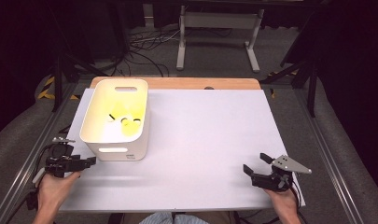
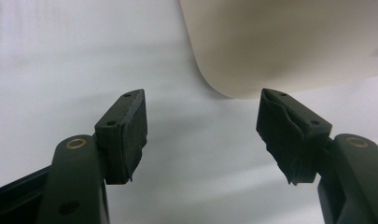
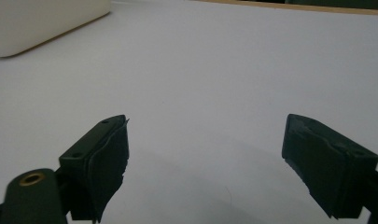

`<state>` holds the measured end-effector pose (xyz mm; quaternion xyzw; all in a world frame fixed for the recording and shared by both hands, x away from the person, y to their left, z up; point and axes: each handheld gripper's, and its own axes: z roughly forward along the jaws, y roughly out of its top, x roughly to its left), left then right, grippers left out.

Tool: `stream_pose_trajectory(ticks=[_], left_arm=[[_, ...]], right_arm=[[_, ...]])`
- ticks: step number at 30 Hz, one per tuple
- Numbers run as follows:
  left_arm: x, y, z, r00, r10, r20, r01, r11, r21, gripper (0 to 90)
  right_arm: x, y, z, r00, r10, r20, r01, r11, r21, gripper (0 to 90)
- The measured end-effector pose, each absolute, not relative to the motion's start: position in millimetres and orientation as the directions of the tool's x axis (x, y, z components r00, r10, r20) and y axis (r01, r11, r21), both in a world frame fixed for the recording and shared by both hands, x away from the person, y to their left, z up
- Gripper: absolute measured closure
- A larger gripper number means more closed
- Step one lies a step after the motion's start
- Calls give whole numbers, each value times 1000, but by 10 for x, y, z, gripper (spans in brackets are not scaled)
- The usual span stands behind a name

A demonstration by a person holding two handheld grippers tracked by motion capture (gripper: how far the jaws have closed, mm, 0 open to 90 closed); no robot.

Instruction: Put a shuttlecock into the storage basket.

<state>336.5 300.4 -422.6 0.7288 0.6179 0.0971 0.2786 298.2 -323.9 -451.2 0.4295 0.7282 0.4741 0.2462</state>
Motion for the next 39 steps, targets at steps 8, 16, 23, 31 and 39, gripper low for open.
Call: stream_pose_trajectory(ticks=[8,16,23,31,39], left_arm=[[3314,2950,-4252,239,949,-203,833,-93,545,340],[3279,2898,-4262,250,945,-211,821,-92,563,332],[3238,2848,-4278,265,941,-211,807,-96,583,327],[3178,2797,-4302,276,935,-222,793,-91,602,323],[3125,2766,-4336,292,929,-229,773,-89,628,312]], right_arm=[[2982,-3238,-4511,-510,859,49,392,182,902,150],[2982,-3238,-4511,-510,859,49,392,182,902,150],[2982,-3240,-4511,-510,859,49,392,181,902,150],[2981,-3237,-4511,-511,858,49,391,181,902,149],[2975,-3218,-4505,-516,855,49,390,183,903,149]])
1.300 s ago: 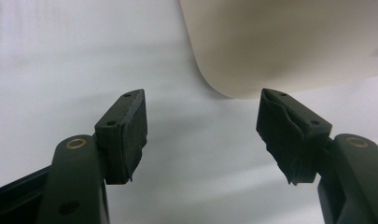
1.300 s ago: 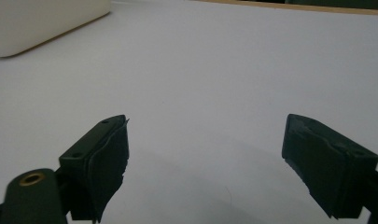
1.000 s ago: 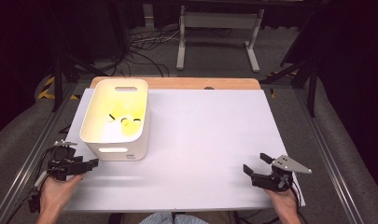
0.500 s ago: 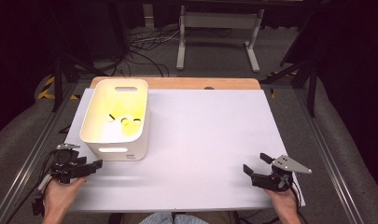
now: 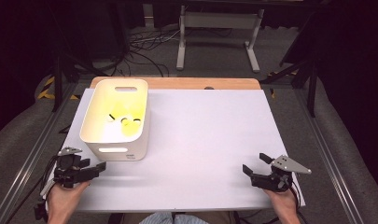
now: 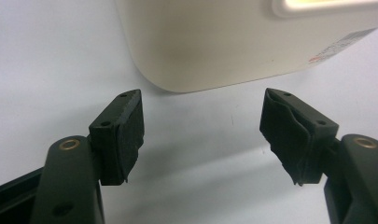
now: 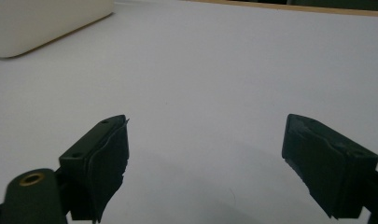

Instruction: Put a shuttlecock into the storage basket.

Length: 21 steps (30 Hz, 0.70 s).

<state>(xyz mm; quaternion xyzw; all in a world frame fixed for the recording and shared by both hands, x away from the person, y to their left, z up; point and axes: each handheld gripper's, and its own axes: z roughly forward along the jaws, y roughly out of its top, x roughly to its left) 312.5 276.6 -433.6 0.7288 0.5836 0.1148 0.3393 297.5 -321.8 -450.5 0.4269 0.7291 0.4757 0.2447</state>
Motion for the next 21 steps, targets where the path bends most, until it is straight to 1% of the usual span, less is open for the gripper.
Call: stream_pose_trajectory(ticks=[3,4,13,21], left_arm=[[3110,2762,-4351,298,926,-232,762,-84,642,304],[3107,2760,-4355,299,925,-235,760,-82,645,286],[3035,2761,-4397,304,925,-228,728,-71,682,288],[2960,2790,-4408,296,926,-235,675,-29,737,288]], right_arm=[[2973,-3213,-4505,-517,855,48,390,185,902,149],[2970,-3211,-4503,-517,854,50,390,183,902,149],[2961,-3198,-4499,-519,854,49,389,184,903,149],[2927,-3171,-4487,-527,848,50,384,185,905,148]])
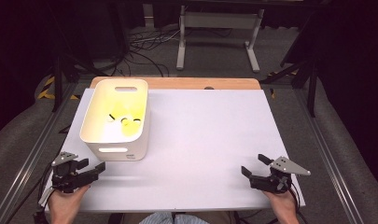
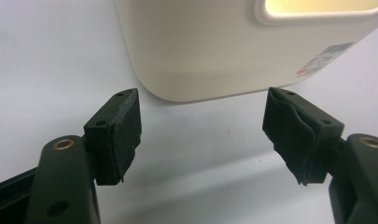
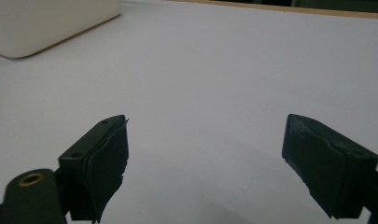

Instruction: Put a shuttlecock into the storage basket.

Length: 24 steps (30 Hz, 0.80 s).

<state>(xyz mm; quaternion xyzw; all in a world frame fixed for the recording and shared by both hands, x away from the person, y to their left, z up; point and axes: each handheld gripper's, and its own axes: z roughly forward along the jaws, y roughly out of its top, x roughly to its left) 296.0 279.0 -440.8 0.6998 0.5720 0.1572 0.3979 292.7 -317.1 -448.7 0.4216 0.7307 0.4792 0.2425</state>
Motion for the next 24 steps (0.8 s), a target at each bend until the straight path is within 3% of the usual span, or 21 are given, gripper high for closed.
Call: stream_pose_trajectory(ticks=[24], left_arm=[[2911,2841,-4422,287,929,-235,606,14,795,270]], right_arm=[[2850,-3066,-4462,-572,819,48,373,208,904,145]])
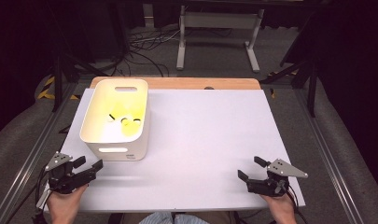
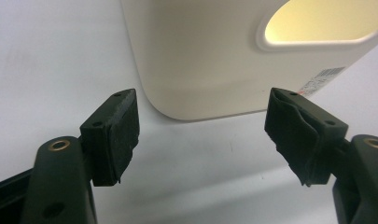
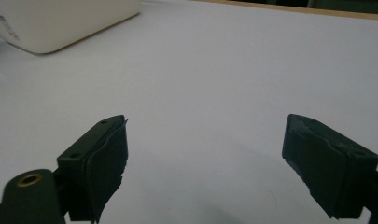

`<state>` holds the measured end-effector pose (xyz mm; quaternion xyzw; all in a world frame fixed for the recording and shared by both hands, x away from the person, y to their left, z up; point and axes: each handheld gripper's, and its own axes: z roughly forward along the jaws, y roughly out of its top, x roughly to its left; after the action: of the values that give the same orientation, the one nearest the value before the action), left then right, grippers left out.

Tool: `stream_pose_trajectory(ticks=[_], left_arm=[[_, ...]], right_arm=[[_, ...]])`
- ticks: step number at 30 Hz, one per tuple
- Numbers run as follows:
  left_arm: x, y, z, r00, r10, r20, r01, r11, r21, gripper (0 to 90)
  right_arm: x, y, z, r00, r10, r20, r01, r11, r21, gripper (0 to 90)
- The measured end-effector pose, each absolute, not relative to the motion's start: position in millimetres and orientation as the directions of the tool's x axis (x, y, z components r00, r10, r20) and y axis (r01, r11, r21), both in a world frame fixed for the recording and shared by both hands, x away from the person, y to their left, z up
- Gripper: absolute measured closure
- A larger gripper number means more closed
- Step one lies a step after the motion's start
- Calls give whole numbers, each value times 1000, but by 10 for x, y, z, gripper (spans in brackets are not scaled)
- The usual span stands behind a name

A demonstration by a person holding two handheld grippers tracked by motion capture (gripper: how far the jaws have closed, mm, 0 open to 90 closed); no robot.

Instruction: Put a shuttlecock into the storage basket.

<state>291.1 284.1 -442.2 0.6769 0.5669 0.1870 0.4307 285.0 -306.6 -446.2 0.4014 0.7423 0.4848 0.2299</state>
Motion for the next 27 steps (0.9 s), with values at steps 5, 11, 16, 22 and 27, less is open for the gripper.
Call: stream_pose_trajectory(ticks=[5,11,16,22,27], left_arm=[[2898,2831,-4412,287,931,-225,587,15,810,265],[2902,2800,-4412,291,932,-216,582,7,813,261],[2901,2806,-4407,288,933,-215,577,10,816,260],[2904,2817,-4408,286,933,-218,580,12,815,256],[2903,2821,-4408,286,933,-218,580,13,815,255]], right_arm=[[2855,-3056,-4468,-584,810,54,375,211,902,144],[2862,-3058,-4471,-591,805,55,374,214,902,144],[2865,-3061,-4471,-590,806,54,374,213,902,144],[2871,-3059,-4471,-589,807,42,370,224,902,145],[2875,-3057,-4472,-588,808,42,372,223,901,145]])
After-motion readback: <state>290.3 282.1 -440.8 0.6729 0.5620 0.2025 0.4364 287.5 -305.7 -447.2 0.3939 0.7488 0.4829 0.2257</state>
